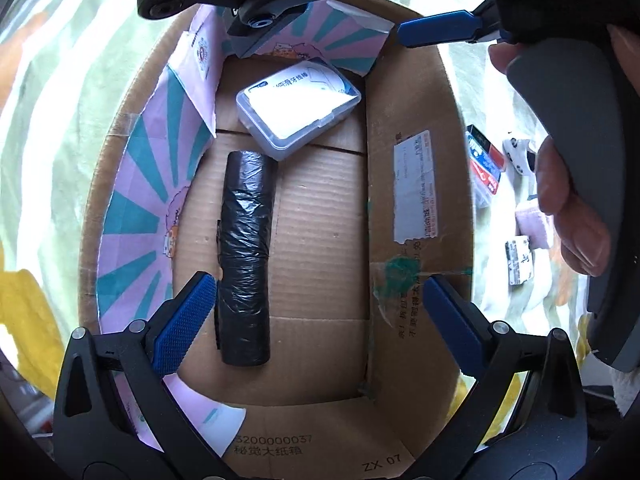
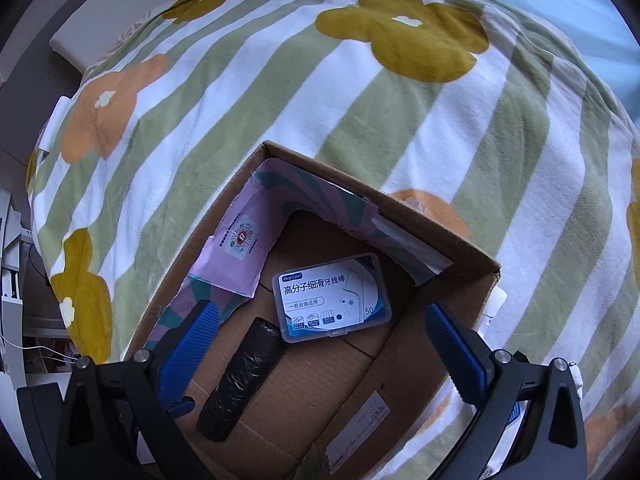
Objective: Organize objects
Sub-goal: 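Lower the black roll into the box with the left tool while the right tool drops the floss box in, then lift both open tools out of the box and move toward the remaining items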
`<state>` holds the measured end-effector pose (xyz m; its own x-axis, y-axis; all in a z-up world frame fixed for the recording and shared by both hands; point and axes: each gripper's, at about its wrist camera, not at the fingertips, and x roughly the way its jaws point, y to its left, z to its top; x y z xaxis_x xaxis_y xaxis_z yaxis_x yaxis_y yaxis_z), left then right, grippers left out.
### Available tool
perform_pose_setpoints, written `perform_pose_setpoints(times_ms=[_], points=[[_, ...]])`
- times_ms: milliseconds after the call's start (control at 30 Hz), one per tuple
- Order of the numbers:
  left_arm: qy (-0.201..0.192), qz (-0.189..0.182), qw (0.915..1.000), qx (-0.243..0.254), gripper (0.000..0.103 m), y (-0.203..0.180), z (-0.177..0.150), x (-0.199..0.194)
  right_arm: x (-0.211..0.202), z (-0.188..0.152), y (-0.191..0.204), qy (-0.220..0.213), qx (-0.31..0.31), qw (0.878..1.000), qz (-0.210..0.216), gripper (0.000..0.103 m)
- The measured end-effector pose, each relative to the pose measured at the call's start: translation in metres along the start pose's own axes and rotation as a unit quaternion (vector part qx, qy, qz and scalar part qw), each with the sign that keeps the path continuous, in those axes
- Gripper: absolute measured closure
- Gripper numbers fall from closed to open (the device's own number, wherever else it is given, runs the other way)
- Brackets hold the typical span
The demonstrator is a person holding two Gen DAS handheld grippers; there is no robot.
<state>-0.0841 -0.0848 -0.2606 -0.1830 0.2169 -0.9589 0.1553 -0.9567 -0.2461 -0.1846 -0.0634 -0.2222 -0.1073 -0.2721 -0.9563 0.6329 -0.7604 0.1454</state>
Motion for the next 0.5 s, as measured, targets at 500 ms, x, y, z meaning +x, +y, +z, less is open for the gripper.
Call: perform_pose_setpoints(times_ms=[500], points=[[-0.056, 0.036, 0.9970, 0.037, 0.000, -0.032, -0.002, -0.079, -0.132, -0.040, -0.012, -0.071, 0.044, 0.996, -0.021, 0.000]])
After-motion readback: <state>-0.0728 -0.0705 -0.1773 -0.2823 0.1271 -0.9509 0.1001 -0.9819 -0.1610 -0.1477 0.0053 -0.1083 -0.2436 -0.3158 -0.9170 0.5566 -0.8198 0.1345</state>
